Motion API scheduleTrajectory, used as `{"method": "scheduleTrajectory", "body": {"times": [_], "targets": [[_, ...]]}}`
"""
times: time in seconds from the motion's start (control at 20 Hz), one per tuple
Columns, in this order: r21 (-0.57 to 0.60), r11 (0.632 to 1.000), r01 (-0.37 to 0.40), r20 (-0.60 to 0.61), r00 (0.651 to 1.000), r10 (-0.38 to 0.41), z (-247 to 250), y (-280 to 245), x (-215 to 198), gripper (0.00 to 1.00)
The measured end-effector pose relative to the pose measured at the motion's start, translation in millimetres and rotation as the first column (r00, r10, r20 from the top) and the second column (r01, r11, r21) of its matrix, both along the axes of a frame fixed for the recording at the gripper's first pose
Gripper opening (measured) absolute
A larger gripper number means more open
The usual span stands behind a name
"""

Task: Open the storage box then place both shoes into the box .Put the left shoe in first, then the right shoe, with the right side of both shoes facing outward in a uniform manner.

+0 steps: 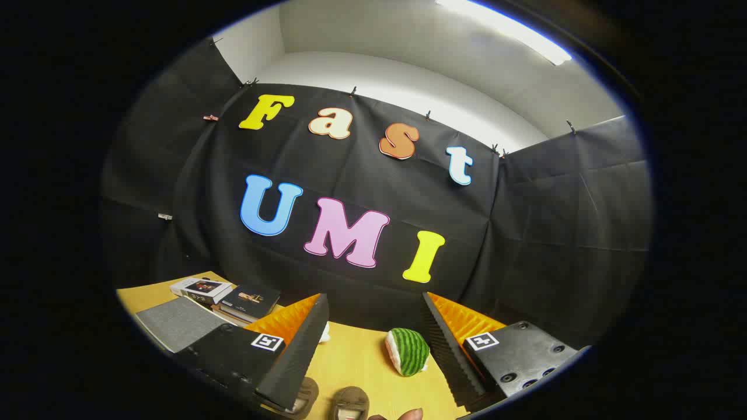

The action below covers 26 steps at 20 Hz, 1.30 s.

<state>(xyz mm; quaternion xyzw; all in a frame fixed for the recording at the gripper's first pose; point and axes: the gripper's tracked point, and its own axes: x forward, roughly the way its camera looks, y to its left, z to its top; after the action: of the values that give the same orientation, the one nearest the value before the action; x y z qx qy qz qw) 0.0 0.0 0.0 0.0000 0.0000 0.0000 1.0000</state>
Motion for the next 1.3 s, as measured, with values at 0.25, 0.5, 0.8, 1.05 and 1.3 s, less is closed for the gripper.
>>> {"method": "scheduleTrajectory", "body": {"times": [0.25, 0.5, 0.8, 1.05, 1.3], "targets": [[0.037, 0.994, -0.102, -0.020, 0.995, 0.103, -4.6, 27.1, 4.2, 0.97], [0.113, 0.957, -0.269, -0.027, 0.962, 0.273, -11.6, 71.2, 9.6, 0.97], [0.280, 0.842, -0.461, -0.155, 0.844, 0.514, -79.6, 138.2, 12.5, 0.97], [0.564, 0.644, -0.516, -0.176, 0.687, 0.705, -129.5, 190.1, 7.2, 0.99], [0.779, 0.438, -0.449, -0.172, 0.518, 0.838, -172.4, 230.2, -14.8, 0.99]]}}
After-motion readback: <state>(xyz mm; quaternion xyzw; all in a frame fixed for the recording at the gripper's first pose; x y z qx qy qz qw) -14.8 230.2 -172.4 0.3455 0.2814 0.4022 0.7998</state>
